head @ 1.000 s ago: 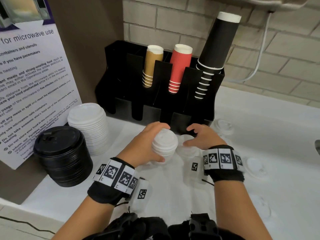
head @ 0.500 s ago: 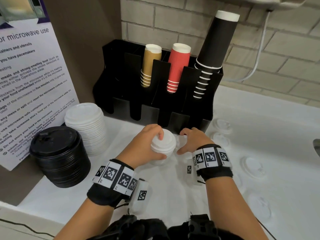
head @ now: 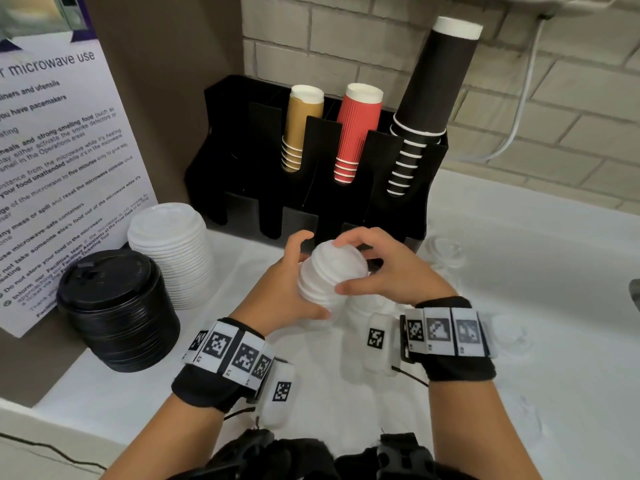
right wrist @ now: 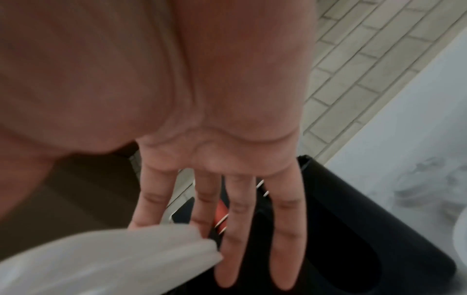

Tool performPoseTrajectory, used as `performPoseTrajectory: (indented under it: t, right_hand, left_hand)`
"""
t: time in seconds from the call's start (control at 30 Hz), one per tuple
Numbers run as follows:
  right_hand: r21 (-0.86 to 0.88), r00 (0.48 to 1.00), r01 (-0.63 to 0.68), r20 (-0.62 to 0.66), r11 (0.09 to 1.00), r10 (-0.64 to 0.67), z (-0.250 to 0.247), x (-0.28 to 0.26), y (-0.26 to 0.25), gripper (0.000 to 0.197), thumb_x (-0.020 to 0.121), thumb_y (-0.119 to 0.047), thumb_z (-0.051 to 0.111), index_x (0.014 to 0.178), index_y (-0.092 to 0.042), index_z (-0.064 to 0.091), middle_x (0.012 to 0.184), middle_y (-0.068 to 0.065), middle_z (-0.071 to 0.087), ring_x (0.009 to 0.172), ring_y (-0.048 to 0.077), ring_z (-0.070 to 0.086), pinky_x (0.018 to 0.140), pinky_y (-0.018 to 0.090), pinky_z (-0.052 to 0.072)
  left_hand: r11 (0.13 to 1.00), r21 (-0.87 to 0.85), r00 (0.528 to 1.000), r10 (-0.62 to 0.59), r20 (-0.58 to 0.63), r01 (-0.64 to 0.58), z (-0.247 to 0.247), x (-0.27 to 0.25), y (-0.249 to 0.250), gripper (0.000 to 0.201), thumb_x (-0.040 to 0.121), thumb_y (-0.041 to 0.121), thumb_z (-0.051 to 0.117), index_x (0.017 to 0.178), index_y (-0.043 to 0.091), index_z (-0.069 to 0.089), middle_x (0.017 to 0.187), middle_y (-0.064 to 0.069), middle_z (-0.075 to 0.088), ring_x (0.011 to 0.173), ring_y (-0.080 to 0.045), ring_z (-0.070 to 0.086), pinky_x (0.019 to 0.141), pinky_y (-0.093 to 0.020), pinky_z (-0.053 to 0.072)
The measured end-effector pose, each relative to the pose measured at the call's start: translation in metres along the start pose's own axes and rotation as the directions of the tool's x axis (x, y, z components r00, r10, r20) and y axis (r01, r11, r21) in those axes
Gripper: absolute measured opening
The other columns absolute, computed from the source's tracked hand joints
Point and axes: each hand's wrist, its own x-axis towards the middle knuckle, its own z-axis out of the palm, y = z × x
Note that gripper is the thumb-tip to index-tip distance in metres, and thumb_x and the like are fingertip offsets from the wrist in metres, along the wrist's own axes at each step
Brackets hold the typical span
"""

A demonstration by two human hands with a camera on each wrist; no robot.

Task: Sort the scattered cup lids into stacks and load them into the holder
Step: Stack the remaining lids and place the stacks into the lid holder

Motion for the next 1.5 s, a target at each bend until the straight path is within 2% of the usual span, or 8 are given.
performPoseTrajectory:
  t: [0.2, 0.43, 0.53, 0.63, 0.83, 1.0, 1.3, 1.5]
  right_hand:
    - [-0.100, 0.999, 0.021, 0.038, 0.995, -0.017, 0.015, 0.008, -0.002, 0.060, 0.064, -0.019, 0.087, 0.115, -0.032, 0.059, 0.121, -0.006, 0.043, 0.112, 0.012, 0.047, 0.092, 0.020, 0.042]
    - [-0.102, 0.996, 0.037, 0.089, 0.994, -0.028, 0.017, 0.009, 0.003, 0.058, 0.065, -0.024, 0.087, 0.116, -0.032, 0.060, 0.121, -0.005, 0.046, 0.114, 0.012, 0.048, 0.102, 0.024, 0.040]
    - [-0.071, 0.997, -0.040, -0.076, 0.997, 0.034, 0.009, 0.013, 0.015, 0.039, 0.080, -0.035, 0.074, 0.116, -0.031, 0.061, 0.122, -0.003, 0.052, 0.114, 0.011, 0.052, 0.097, 0.022, 0.041]
    - [-0.213, 0.965, -0.214, -0.198, 0.953, 0.173, 0.001, 0.017, 0.030, 0.035, 0.090, -0.031, 0.063, 0.122, -0.018, 0.062, 0.124, 0.003, 0.059, 0.115, 0.017, 0.055, 0.095, 0.025, 0.042]
    - [-0.493, 0.891, -0.379, 0.036, 0.783, 0.454, 0.013, 0.022, 0.041, 0.071, 0.074, -0.027, 0.078, 0.137, -0.031, 0.045, 0.133, 0.004, 0.040, 0.124, 0.027, 0.045, 0.095, 0.034, 0.043]
    - [-0.518, 0.882, -0.391, 0.023, 0.760, 0.470, 0.016, 0.026, 0.043, 0.075, 0.072, -0.015, 0.078, 0.137, -0.032, 0.043, 0.131, 0.007, 0.037, 0.123, 0.032, 0.043, 0.097, 0.044, 0.047]
    - [-0.442, 0.913, -0.371, -0.014, 0.816, 0.408, 0.001, 0.014, 0.043, 0.065, 0.078, -0.025, 0.073, 0.136, -0.029, 0.043, 0.128, 0.004, 0.043, 0.113, 0.023, 0.049, 0.086, 0.027, 0.040]
    - [-0.545, 0.878, -0.358, 0.082, 0.759, 0.473, 0.022, 0.016, 0.037, 0.082, 0.065, -0.021, 0.083, 0.135, -0.036, 0.042, 0.126, 0.004, 0.037, 0.121, 0.030, 0.042, 0.093, 0.048, 0.049]
  left_hand:
    - [1.000, 0.002, 0.999, 0.014, -0.036, -0.014, 0.000, 0.000, 0.001, 0.122, 0.059, 0.014, 0.092, 0.147, 0.034, 0.009, 0.117, 0.004, 0.057, 0.103, -0.008, 0.058, 0.084, -0.017, 0.048]
    - [1.000, 0.013, 1.000, 0.011, -0.027, -0.010, -0.001, 0.002, 0.001, 0.118, 0.059, 0.015, 0.091, 0.145, 0.036, 0.013, 0.113, 0.009, 0.057, 0.099, -0.007, 0.059, 0.080, -0.016, 0.047]
    - [1.000, 0.013, 1.000, 0.012, -0.004, -0.011, -0.001, 0.000, 0.000, 0.112, 0.057, 0.018, 0.091, 0.141, 0.043, 0.021, 0.114, 0.019, 0.051, 0.104, 0.000, 0.053, 0.079, -0.012, 0.043]
    - [0.998, 0.035, 0.999, 0.043, -0.007, -0.043, -0.001, -0.001, 0.002, 0.104, 0.058, 0.025, 0.092, 0.140, 0.044, 0.032, 0.123, 0.018, 0.048, 0.114, -0.006, 0.049, 0.093, -0.025, 0.045]
    - [0.998, 0.035, 0.999, 0.048, -0.017, -0.047, -0.001, 0.001, 0.004, 0.071, 0.063, 0.021, 0.089, 0.121, 0.036, 0.051, 0.125, 0.010, 0.052, 0.117, -0.017, 0.049, 0.094, -0.040, 0.050]
    - [0.997, 0.027, 0.997, 0.069, -0.026, -0.068, -0.001, 0.001, 0.004, 0.064, 0.062, 0.026, 0.089, 0.109, 0.040, 0.048, 0.119, 0.011, 0.053, 0.111, -0.016, 0.051, 0.086, -0.034, 0.052]
    - [0.997, 0.029, 0.997, 0.071, -0.040, -0.070, 0.000, 0.002, 0.003, 0.060, 0.063, 0.027, 0.088, 0.107, 0.040, 0.048, 0.121, 0.010, 0.051, 0.111, -0.016, 0.050, 0.085, -0.028, 0.047]
    - [0.997, 0.033, 0.997, 0.070, -0.027, -0.069, -0.002, 0.002, 0.004, 0.055, 0.065, 0.031, 0.086, 0.106, 0.039, 0.049, 0.119, 0.009, 0.054, 0.108, -0.017, 0.052, 0.084, -0.031, 0.050]
